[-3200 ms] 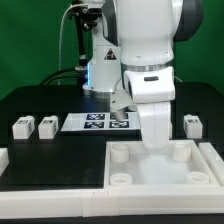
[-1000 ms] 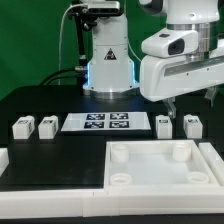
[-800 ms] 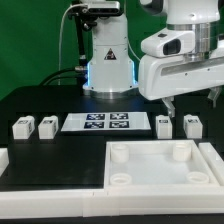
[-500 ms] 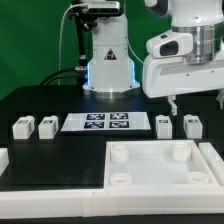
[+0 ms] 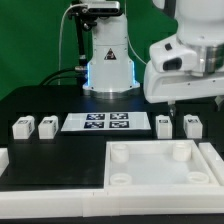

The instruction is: Assemble one leg

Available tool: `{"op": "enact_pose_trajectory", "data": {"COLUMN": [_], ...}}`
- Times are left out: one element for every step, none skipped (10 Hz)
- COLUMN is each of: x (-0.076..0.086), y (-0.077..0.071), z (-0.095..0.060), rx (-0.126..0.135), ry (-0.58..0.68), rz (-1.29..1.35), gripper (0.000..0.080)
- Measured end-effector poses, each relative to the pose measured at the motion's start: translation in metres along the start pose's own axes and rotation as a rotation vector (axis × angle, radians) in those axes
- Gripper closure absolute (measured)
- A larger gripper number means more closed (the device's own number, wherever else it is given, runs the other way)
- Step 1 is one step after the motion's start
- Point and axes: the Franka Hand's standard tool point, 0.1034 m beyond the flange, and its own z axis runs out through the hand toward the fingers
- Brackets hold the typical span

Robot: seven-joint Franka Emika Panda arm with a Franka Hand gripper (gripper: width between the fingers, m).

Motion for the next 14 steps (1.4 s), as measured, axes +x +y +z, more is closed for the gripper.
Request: {"op": "enact_pose_trajectory", "data": {"x": [-0.004,-0.001,-0.002,0.002,0.006,0.006,0.005,0.000,-0.005,-0.008,-0.011,-0.014,-0.015,-0.014], "y": [0.000,0.000,-0.002,-0.004,-0.004,-0.005,-0.006,-0.010,-0.012,-0.014,-0.014,-0.014,-0.016,-0.016], "z": [0.004,0.006,0.009,0.011,0.012,0.012,0.015,0.024,0.033,0.041,0.050,0.055,0.059,0.061], "rx": [0.002,0.006,0.002,0.005,0.009,0.009,0.009,0.014,0.007,0.003,0.004,0.002,-0.001,0.000], "ry": [-0.182,-0.298,-0.426,-0.497,-0.505,-0.504,-0.511,-0.533,-0.553,-0.551,-0.538,-0.543,-0.549,-0.551], "rz": [0.020,0.032,0.037,0.032,0.030,0.029,0.041,0.068,0.080,0.076,0.078,0.079,0.076,0.075], "gripper": [0.0150,0.0150,0.0150,0.0150,0.0150,0.0150,0.0150,0.0150,0.0150,0.0150,0.0150,0.0150,0.0150,0.0150]}}
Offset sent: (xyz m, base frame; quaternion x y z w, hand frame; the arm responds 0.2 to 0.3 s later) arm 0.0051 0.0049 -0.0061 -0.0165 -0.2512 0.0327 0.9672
